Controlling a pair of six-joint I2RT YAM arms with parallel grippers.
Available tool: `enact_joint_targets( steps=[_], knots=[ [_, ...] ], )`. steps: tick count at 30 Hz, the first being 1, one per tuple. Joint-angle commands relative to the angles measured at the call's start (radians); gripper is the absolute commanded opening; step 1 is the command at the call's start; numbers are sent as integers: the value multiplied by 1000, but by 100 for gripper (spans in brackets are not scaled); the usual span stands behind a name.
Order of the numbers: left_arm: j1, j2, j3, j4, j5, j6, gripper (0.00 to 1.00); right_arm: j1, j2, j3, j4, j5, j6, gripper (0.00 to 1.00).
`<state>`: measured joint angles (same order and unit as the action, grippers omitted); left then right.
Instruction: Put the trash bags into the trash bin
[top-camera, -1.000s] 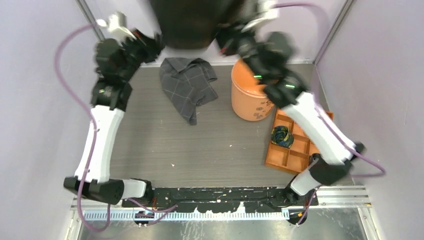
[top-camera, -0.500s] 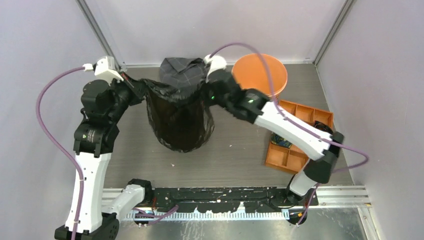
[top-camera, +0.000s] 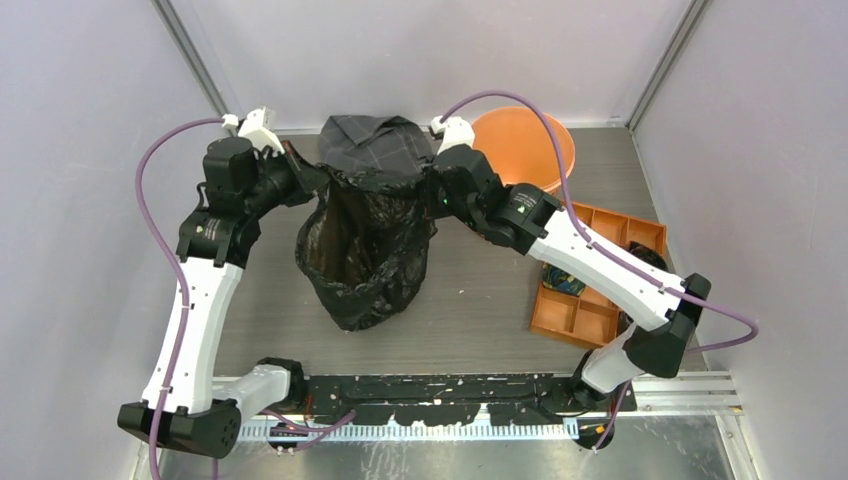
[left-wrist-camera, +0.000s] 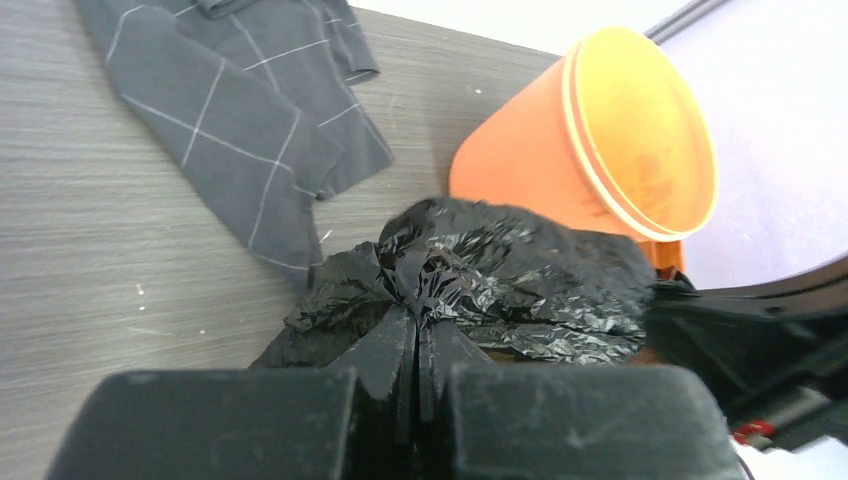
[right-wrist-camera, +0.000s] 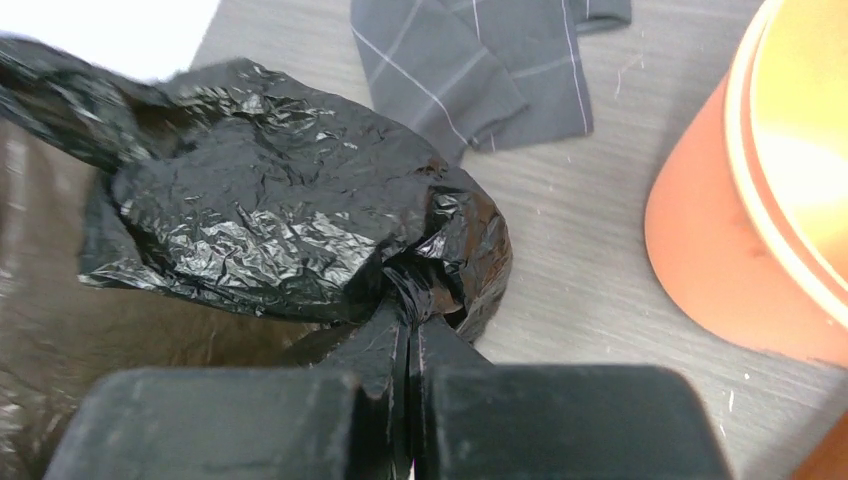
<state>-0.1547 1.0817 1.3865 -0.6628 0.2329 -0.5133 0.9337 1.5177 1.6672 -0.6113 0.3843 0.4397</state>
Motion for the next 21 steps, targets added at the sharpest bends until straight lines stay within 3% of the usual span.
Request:
enact_joint_targets(
  steps=[1,5,12,17,21],
  knots=[
    [4,-33,33,104,97,-8,0,14,-85,-53,2,-23,-14,5],
    [4,-4,101,119,141,-31,0,25,-134,-76,-14,-18,-23,21],
    [3,30,150,126,234,-55,0,128,-210,-58,0,48,-160,68],
    [2,38,156,123,275,-61,1,201,-176,27,-20,70,-261,81],
    [-2,30,147,132,315,-68,0,237,-71,132,-80,102,-320,84]
  ],
)
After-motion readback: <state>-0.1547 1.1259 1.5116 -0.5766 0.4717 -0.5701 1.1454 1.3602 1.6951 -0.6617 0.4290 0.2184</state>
